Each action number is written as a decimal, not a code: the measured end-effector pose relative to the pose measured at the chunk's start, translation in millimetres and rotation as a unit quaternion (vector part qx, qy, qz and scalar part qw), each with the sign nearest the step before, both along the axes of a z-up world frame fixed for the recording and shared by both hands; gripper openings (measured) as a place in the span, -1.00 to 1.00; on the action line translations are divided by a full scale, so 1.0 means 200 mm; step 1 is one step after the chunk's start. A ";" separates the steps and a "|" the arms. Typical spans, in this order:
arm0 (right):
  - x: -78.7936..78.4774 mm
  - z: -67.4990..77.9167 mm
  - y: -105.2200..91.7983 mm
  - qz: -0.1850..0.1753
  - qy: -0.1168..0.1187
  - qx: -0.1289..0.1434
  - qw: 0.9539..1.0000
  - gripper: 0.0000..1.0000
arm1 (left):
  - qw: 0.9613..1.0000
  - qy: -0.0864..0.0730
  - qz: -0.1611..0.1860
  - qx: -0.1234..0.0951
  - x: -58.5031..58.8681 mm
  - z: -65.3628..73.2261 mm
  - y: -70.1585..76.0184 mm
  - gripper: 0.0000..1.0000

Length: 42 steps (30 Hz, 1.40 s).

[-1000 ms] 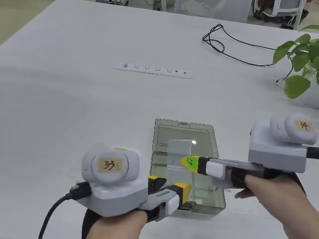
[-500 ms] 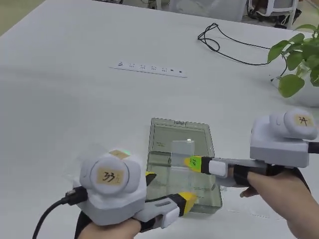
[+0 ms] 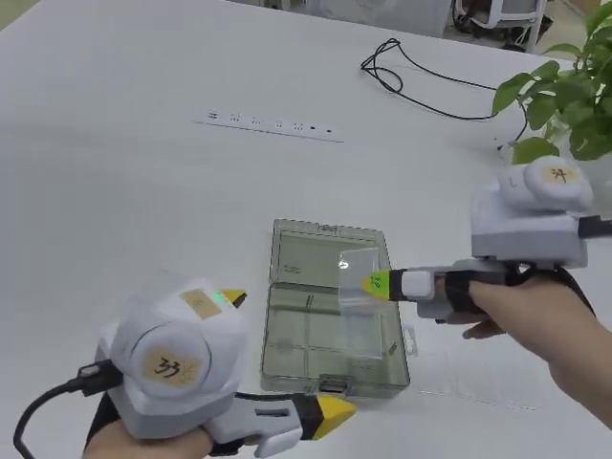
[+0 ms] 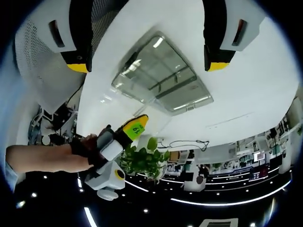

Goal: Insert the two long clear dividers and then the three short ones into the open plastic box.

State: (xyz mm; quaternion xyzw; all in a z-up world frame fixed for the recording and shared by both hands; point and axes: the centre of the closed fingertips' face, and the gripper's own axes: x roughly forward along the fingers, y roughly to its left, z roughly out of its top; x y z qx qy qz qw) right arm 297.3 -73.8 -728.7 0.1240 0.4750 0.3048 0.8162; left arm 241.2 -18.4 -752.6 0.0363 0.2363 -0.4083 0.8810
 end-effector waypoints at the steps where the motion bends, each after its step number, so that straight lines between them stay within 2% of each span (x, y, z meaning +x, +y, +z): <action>1: 0.00 0.00 0.00 0.000 0.003 -0.003 1.000 -0.96 | 1.000 -0.001 -0.002 0.001 0.00 0.00 0.00 1.00; 2: 0.00 -0.01 0.00 0.003 0.011 -0.013 1.000 -0.96 | 1.000 -0.017 -0.008 0.005 0.00 0.01 0.00 1.00; 6: 0.00 -0.03 -0.01 -0.003 0.035 -0.028 0.999 -0.96 | 0.999 -0.024 -0.019 0.012 -0.01 -0.01 0.00 1.00; 8: -0.01 -0.05 -0.03 -0.010 0.055 -0.045 0.997 -0.96 | 0.999 -0.023 -0.019 0.016 0.00 -0.02 0.01 1.00; 11: -0.03 -0.08 -0.06 -0.018 0.086 -0.053 0.995 -0.97 | 1.000 -0.024 -0.016 0.012 0.00 -0.02 0.02 1.00; 12: 0.02 -0.10 -0.09 -0.025 0.095 -0.055 0.994 -0.97 | 0.999 -0.025 -0.016 0.013 0.00 -0.02 0.02 1.00; 14: 0.02 -0.12 -0.12 -0.031 0.118 -0.062 0.991 -0.97 | 0.999 -0.025 -0.015 0.013 0.00 -0.02 0.02 0.98; 15: 0.02 -0.13 -0.13 -0.035 0.123 -0.065 0.990 -0.97 | 1.000 -0.025 -0.015 0.012 0.00 -0.02 0.02 0.97; 16: 0.03 -0.13 -0.13 -0.037 0.119 -0.066 0.990 -0.97 | 1.000 -0.025 -0.014 0.010 0.00 -0.01 0.02 0.96; 18: 0.02 -0.14 -0.15 -0.045 0.138 -0.071 0.987 -0.97 | 1.000 -0.024 -0.012 0.008 0.00 -0.01 0.02 0.94; 20: 0.02 -0.15 -0.15 -0.059 0.154 -0.065 0.984 -0.97 | 1.000 -0.024 -0.011 0.006 0.00 -0.01 0.02 0.93; 22: 0.02 -0.16 -0.15 -0.061 0.160 -0.065 0.983 -0.97 | 1.000 -0.022 -0.011 0.004 0.00 -0.01 0.01 0.92; 24: 0.01 -0.19 -0.16 -0.063 0.173 -0.071 0.980 -0.97 | 1.000 -0.023 -0.012 0.004 0.00 -0.01 0.01 0.91; 30: 0.00 -0.23 -0.15 -0.072 0.185 -0.076 0.977 -0.97 | 1.000 -0.022 -0.014 0.002 -0.01 -0.01 0.00 0.89; 42: -0.01 -0.27 -0.16 -0.078 0.187 -0.083 0.976 -0.97 | 1.000 -0.015 -0.004 -0.005 -0.01 -0.02 0.02 0.85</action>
